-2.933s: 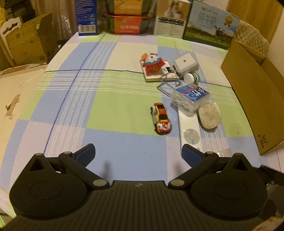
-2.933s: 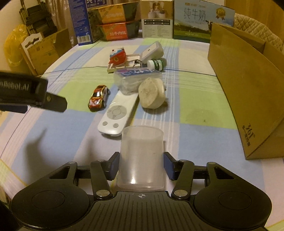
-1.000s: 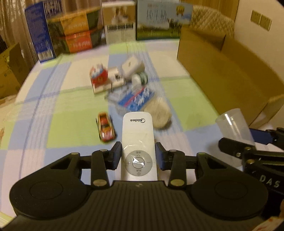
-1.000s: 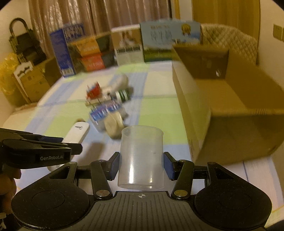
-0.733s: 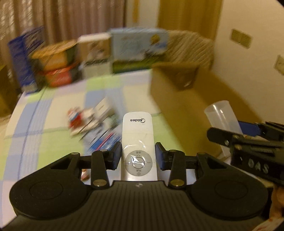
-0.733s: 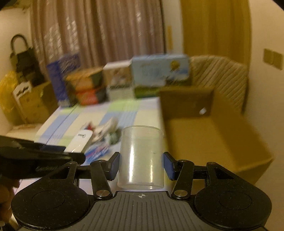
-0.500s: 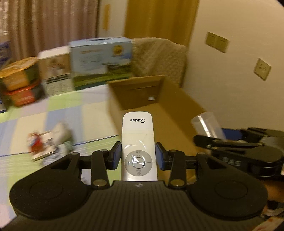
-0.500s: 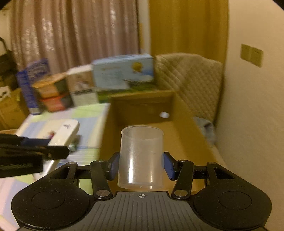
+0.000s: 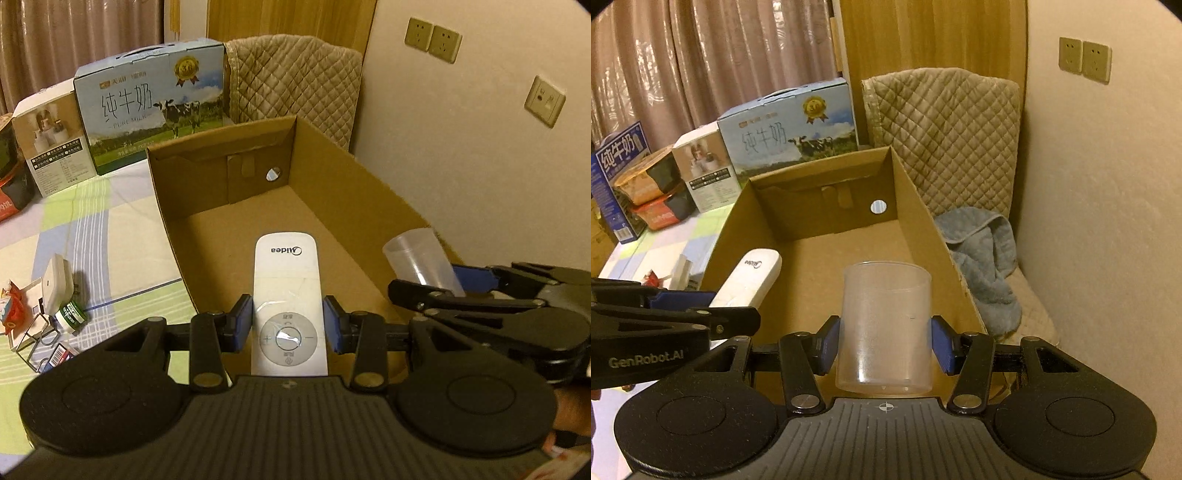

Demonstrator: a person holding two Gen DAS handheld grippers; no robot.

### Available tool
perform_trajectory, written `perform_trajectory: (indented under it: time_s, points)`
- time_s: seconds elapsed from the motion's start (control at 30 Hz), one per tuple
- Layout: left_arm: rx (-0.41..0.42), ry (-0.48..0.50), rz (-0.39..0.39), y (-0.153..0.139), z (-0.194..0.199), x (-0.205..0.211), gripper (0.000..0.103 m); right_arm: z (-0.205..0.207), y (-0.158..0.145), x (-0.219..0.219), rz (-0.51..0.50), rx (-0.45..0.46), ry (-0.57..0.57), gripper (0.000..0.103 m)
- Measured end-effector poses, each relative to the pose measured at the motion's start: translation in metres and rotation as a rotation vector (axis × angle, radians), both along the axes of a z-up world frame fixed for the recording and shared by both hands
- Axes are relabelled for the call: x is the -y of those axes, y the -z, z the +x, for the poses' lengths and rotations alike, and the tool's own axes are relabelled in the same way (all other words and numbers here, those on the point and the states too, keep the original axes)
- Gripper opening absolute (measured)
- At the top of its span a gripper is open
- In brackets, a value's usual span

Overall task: Organize rigid objects
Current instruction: 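Carry the cup with the right gripper while the left carries the remote into the cardboard box, then open both grippers in the box and withdraw them toward the table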

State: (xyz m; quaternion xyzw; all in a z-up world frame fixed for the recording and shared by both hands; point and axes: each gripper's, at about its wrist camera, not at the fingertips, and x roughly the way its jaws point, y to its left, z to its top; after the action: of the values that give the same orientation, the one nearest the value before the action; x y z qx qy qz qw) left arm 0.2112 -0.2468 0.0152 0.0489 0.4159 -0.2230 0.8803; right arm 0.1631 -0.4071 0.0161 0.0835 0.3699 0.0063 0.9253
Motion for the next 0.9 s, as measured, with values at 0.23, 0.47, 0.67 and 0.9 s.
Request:
perform_trajectory:
  time_s: [0.23, 0.47, 0.67, 0.9]
  points:
    - [0.034, -0.023, -0.007, -0.006, 0.002, -0.005, 0.05, 0.001, 0.005, 0.002, 0.009, -0.012, 0.011, 0.049]
    - [0.086, -0.082, -0.022, -0.029, -0.007, -0.035, 0.053, 0.002, 0.004, -0.003, 0.015, -0.016, -0.008, 0.049]
    - [0.092, -0.145, -0.02, -0.037, -0.015, -0.07, 0.053, 0.008, 0.007, -0.012, 0.015, -0.022, -0.028, 0.049]
    - [0.086, -0.213, -0.015, -0.034, -0.025, -0.102, 0.058, 0.012, 0.012, -0.016, -0.007, -0.034, -0.009, 0.055]
